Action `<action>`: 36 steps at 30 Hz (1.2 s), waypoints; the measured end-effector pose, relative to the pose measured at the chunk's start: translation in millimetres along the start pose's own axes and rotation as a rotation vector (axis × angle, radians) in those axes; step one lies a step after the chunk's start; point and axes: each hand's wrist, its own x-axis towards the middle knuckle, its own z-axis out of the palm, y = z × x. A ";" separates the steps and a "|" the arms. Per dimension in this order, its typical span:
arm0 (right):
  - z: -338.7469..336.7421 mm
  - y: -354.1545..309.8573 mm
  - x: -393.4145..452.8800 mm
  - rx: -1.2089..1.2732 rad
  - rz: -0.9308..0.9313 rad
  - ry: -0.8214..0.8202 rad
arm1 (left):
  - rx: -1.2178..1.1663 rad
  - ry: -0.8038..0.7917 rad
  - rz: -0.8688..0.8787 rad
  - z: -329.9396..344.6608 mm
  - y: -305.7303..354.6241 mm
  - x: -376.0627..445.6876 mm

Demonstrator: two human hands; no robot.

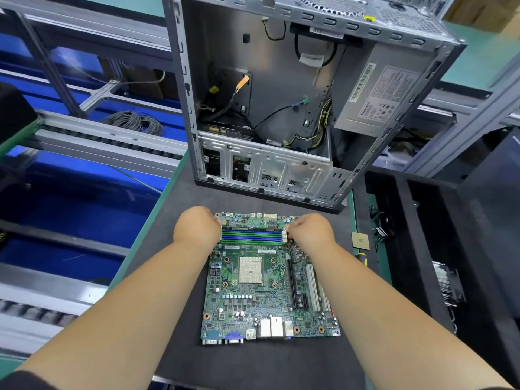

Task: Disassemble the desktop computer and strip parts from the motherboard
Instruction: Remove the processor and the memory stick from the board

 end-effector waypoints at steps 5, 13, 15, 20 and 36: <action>0.1 0.4 -0.5 0.019 -0.007 0.010 | 0.001 -0.034 -0.032 -1.6 2.0 0.3; -1.5 1.0 -2.0 -0.011 -0.072 0.030 | -0.649 -0.237 -0.253 -3.4 -2.9 1.8; -0.3 -2.1 -5.7 0.041 -0.151 0.107 | -0.628 -0.248 -0.236 -3.0 -2.8 0.2; 11.2 -17.9 -12.6 -0.297 -0.544 0.089 | -0.587 -0.123 -0.100 3.6 -15.2 1.0; -24.7 -11.6 -19.9 0.371 -0.286 -0.067 | -0.625 0.059 0.106 1.8 11.8 -16.5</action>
